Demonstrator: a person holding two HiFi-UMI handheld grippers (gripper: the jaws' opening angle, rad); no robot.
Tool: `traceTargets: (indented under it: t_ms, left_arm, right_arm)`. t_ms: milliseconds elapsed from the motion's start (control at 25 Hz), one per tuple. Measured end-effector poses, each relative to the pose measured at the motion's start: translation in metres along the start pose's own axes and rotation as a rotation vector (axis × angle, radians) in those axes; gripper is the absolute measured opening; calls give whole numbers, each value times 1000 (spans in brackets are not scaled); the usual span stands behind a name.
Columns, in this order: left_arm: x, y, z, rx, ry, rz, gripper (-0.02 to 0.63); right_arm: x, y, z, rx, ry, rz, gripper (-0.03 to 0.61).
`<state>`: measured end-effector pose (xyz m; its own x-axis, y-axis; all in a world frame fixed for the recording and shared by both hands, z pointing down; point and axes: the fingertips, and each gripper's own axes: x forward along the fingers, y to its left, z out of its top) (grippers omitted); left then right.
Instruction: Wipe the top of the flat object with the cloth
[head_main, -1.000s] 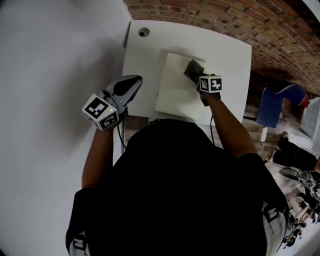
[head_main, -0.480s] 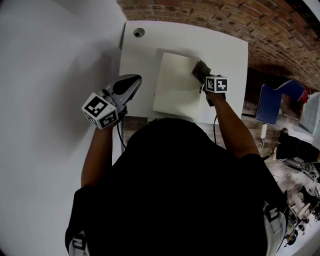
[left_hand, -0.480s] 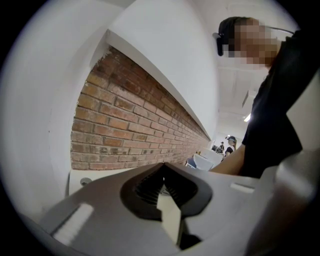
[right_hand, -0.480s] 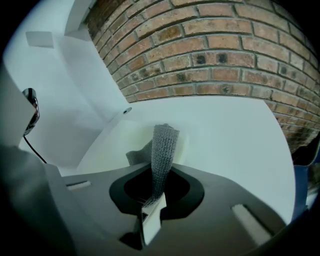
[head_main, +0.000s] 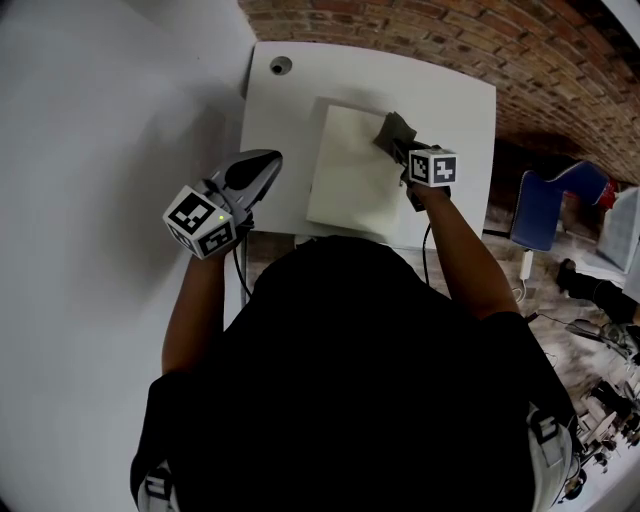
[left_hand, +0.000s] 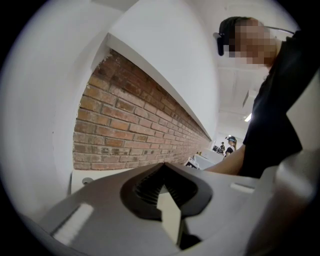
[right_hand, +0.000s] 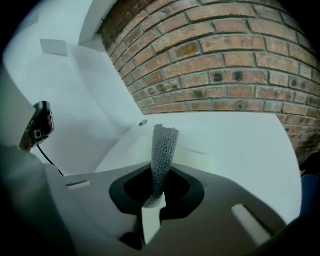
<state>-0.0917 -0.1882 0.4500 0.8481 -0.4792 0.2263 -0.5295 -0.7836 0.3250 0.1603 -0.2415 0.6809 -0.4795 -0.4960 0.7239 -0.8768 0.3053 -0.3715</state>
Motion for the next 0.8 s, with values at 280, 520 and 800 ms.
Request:
traceTargets:
  t_ms: [280, 520, 800]
  left_arm:
    - [-9, -5, -4, -4, 3, 12, 2]
    - [-20, -6, -6, 0, 5, 24, 2]
    - [-26, -7, -11, -2, 11, 28, 2]
  right_arm:
    - [11, 90, 21, -92, -20, 160, 15]
    - [29, 142, -1, -149, 40, 245, 15]
    - [60, 176, -41, -185, 146, 305, 15]
